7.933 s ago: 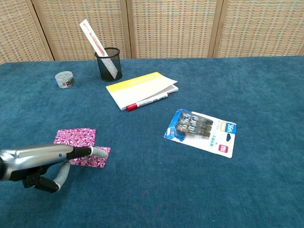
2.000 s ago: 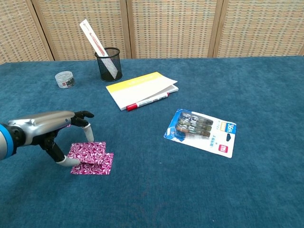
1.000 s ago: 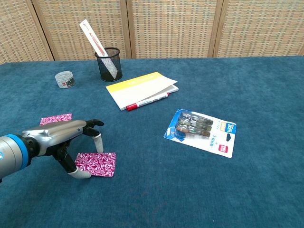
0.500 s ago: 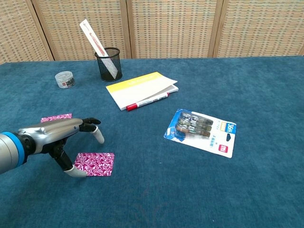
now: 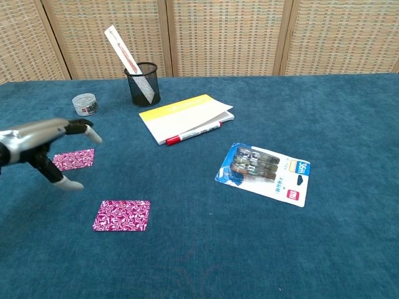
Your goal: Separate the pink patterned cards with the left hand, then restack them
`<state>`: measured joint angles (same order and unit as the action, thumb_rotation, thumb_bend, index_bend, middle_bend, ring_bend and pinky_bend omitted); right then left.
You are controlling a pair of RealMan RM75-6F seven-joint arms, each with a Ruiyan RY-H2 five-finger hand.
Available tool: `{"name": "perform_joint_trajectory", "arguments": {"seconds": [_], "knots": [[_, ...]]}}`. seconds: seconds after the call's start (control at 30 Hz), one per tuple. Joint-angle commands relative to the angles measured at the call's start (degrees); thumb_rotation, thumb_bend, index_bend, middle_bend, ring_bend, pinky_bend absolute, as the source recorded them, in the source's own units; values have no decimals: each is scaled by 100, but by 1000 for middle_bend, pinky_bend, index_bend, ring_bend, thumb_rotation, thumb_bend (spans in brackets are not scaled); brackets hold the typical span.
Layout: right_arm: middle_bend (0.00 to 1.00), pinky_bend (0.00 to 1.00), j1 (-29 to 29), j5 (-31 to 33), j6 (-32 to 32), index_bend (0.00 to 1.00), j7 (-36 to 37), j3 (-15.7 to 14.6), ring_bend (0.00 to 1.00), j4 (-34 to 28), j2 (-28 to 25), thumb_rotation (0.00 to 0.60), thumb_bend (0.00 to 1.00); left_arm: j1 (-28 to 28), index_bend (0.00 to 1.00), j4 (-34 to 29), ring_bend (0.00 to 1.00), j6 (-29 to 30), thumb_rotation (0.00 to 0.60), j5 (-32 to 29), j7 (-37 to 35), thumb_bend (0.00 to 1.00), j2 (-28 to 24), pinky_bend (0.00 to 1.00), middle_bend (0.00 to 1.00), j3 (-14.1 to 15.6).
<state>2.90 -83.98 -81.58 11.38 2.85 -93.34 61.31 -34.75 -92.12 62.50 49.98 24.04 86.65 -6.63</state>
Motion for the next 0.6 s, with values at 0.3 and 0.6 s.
{"name": "perform_joint_trajectory", "arguments": {"seconds": [0.3,0.6], "knots": [[0,0,1,13,-1,0,-42,4,0,-17,7,600,131,4,204,1016,0,-299,600,-1027,-167,177,215,0,0,-511],[0,0,5,15,14,0,0,3,0,-9,-3,600,131,-180,237,1524,0,-497,600,-1473,0,181,469,0,0,-678]]}}
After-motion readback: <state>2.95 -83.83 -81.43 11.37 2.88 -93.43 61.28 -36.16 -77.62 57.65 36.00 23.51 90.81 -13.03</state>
